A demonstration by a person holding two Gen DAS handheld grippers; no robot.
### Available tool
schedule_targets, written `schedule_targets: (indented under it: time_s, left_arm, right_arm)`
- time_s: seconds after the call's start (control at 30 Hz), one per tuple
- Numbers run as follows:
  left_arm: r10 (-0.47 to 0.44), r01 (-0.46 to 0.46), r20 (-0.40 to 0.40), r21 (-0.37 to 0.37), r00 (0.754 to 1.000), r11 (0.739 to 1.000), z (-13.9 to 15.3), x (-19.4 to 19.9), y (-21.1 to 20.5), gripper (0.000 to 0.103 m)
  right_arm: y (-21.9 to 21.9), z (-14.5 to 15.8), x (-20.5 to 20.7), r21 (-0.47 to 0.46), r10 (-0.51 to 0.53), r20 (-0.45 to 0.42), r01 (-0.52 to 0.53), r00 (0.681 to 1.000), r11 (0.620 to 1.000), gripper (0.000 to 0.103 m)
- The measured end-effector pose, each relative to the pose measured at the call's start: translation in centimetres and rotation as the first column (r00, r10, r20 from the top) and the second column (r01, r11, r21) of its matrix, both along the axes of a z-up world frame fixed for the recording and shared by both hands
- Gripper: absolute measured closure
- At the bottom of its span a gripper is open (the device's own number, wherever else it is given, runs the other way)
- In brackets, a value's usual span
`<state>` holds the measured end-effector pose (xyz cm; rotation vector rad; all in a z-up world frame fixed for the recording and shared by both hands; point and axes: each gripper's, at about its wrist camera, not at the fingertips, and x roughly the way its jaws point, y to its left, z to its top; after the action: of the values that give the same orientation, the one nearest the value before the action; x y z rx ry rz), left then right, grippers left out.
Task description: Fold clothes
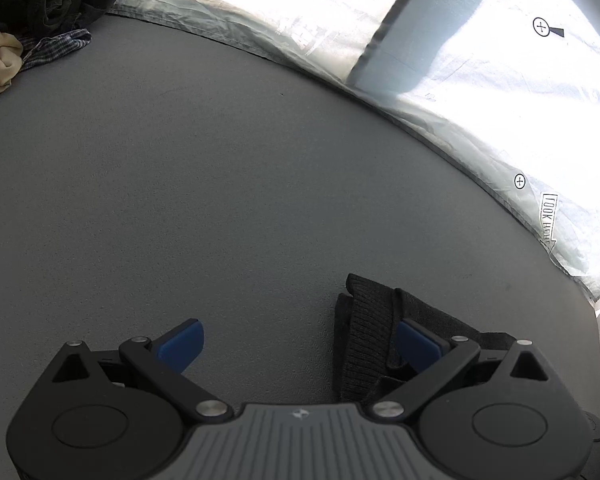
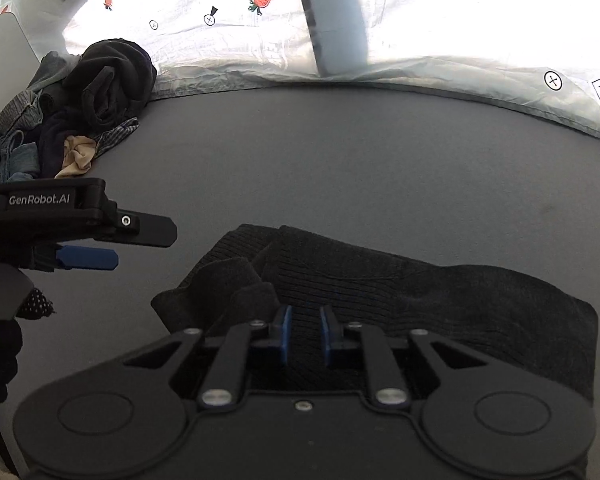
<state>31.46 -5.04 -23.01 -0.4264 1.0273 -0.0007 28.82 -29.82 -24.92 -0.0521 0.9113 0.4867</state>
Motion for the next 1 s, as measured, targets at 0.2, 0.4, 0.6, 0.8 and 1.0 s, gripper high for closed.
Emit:
schedule_targets:
  time_s: [0.2, 0.4, 0.6, 0.8, 1.0]
  left_arm:
    - [-0.050, 0.050, -0.041, -0.019, 0.998, 0.999, -1.3, 0.1, -1.3, 0.002]
    - [-0.183, 0.182, -0.051, -0.024, 0.982, 0.983, -2.2, 1.1, -4.4, 0.002]
    - [-0.263, 0.256, -0.074, -0.089, 0.962, 0.963, -3.6, 0.9, -6.5, 0.002]
    - [-0.269, 0.261, -0.048, -0.131, 0.962, 0.956, -4.0, 0.2, -6.8, 0.002]
    - [-0.270, 0.263, -0.033, -0.140, 0.962, 0.954, -3.9, -0.7, -7.1, 0.017]
  right_arm:
    - [1.6, 1.5, -4.7, -0.118, 0.240, 0.071, -0.231, 0.968, 0.966, 0.083]
    - [-6.7, 3.2, -4.4, 0.051, -0.155, 0.018, 0.154, 0.988, 0.987, 0.045]
    - [-14.5, 0.5, -3.5, 0.022, -0.483, -0.081, 0.486, 0.872, 0.874, 0.035]
    - [-17.5, -3.4, -2.9, 0.208, -0.483, -0.290, 0.547, 0.826, 0.811, 0.034]
    - [-18.6, -5.6, -3.4, 0.396, -0.458, -0.430, 0.618, 0.778, 0.679, 0.029]
